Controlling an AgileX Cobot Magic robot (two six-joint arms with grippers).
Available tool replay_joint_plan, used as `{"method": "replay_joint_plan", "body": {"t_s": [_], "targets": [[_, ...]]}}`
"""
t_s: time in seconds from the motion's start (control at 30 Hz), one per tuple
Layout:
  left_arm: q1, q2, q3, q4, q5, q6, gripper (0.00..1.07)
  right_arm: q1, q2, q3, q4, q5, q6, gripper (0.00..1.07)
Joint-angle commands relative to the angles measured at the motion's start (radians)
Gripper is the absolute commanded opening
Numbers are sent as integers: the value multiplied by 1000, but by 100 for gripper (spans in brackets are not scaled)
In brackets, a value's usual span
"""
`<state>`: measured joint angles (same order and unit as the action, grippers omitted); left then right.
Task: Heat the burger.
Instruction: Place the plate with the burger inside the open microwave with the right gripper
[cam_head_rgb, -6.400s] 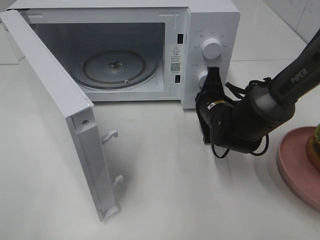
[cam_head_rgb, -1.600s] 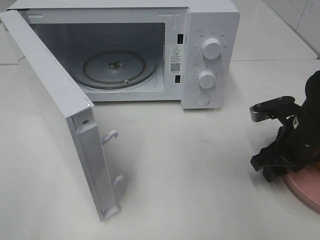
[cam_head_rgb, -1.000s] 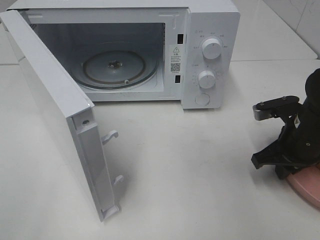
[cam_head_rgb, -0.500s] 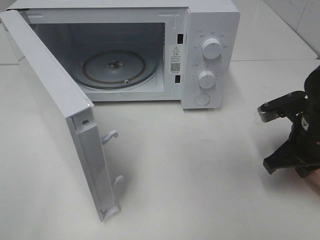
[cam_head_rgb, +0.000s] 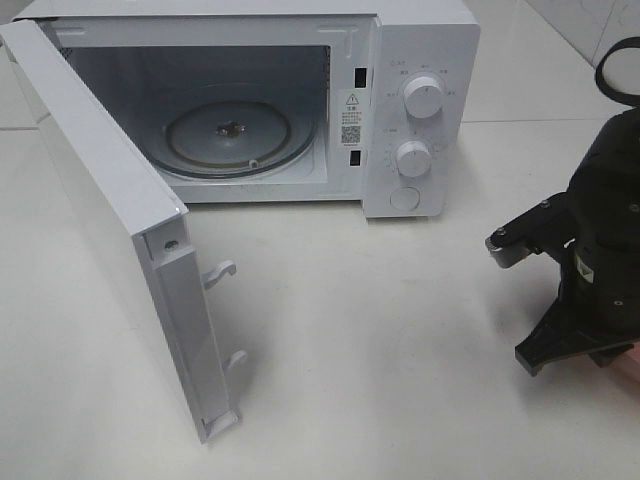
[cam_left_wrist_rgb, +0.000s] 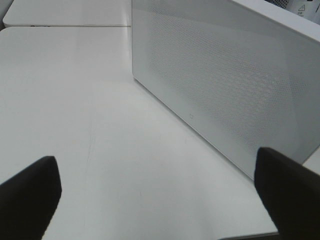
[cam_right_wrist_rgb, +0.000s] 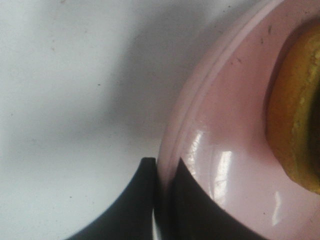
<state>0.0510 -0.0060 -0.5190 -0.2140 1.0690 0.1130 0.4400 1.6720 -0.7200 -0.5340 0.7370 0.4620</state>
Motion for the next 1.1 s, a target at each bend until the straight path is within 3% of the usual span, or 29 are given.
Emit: {"method": "replay_joint_plan", "body": {"t_s": [0.03, 0.6, 1.1], "targets": [[3, -5, 2, -1, 2, -2, 98, 42, -27, 2, -76, 47, 36, 0], [3, -5, 2, -1, 2, -2, 98, 91, -184, 5, -107, 76, 41, 0], [3, -5, 2, -1, 2, -2, 98, 296, -339, 127, -112, 65, 49, 0]]}}
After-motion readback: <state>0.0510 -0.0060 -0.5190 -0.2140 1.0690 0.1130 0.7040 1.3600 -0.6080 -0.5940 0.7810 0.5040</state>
